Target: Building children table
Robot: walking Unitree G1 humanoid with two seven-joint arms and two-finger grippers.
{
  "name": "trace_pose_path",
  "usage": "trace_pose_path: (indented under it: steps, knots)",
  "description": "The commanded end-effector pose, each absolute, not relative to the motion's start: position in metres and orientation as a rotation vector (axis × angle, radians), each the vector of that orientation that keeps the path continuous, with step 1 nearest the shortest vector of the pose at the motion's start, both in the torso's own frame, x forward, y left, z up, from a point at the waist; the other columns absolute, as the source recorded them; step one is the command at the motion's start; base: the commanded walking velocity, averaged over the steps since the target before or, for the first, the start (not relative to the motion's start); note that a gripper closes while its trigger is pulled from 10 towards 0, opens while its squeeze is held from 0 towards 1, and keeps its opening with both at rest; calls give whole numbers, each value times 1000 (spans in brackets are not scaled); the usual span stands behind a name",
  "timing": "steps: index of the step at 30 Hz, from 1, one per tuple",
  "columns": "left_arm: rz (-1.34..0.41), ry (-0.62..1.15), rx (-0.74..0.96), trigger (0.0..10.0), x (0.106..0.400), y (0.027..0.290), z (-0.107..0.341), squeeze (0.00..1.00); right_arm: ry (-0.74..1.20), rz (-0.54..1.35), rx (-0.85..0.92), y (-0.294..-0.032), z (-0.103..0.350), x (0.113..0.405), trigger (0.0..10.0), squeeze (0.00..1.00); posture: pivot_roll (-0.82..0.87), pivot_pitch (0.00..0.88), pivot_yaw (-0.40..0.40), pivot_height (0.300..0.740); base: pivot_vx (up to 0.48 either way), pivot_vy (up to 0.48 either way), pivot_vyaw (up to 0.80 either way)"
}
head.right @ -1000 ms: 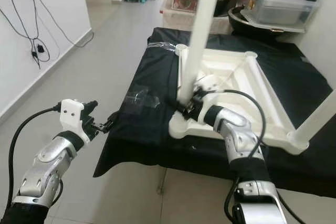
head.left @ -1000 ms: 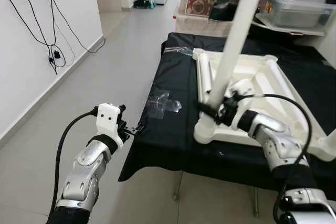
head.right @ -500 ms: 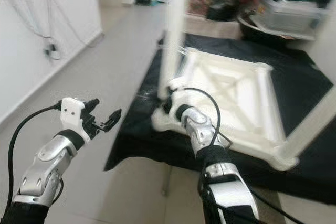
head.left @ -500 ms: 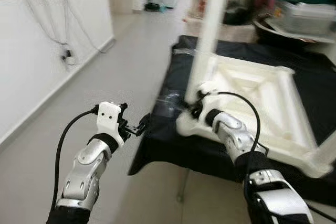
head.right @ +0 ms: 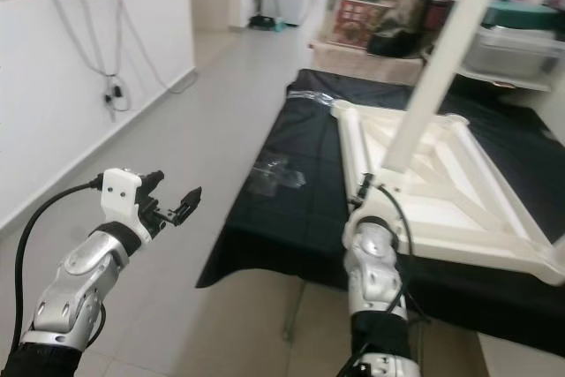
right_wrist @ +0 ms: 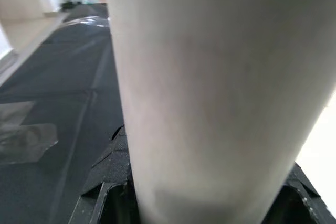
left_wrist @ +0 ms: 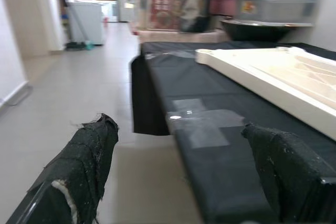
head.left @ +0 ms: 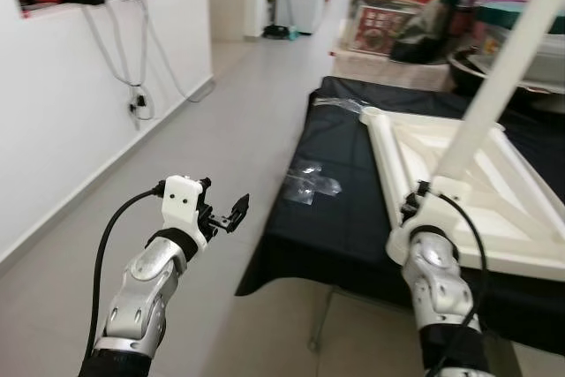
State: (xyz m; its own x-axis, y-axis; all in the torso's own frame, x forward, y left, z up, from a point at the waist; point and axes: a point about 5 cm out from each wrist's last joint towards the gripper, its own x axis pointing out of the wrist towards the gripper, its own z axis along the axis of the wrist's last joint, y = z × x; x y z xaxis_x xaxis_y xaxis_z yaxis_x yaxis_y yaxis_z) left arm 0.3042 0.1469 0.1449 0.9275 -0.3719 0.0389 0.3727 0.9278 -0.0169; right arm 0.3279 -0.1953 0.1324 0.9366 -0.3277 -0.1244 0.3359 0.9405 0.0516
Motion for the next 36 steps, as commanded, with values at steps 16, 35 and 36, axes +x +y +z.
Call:
trace_pose_path:
  steps: [16,35,36]
  knots:
    - [-391,-24,-29,10000,305,141,140,0,-47,661,25,-187,198,342,10000,0,104,0,-87,740,0,0,0]
    - [-384,-21,-22,10000,301,145,139,0,217,12,1,-208,141,372,0,0,114,0,-92,740,0,0,0]
    - [-386,-19,-22,10000,301,144,139,0,230,-193,17,-218,133,363,0,0,112,0,-91,740,0,0,0]
